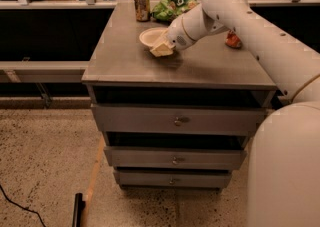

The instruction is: Move paper bowl near green rice chip bag

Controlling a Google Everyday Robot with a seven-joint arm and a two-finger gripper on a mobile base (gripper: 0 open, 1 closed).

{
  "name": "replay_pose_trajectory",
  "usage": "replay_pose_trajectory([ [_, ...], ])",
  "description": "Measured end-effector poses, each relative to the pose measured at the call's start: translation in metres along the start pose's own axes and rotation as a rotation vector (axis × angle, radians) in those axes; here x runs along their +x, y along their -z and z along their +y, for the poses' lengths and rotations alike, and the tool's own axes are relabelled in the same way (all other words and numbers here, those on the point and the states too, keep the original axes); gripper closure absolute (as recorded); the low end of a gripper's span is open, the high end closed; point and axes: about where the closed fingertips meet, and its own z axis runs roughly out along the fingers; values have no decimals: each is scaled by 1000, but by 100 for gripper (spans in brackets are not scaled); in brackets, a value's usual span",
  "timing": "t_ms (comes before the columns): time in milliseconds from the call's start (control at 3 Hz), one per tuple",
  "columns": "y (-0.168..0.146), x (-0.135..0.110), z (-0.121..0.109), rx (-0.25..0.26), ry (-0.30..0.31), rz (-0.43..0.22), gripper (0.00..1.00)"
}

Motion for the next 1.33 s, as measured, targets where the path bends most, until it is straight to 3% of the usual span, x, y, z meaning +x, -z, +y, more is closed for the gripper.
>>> replay_pose_trajectory([
  [333,9,-20,-33,69,60,2,100],
  [667,15,-38,-66,128,109,1,100],
  [1333,7,-32,-99,158,96,37,61],
])
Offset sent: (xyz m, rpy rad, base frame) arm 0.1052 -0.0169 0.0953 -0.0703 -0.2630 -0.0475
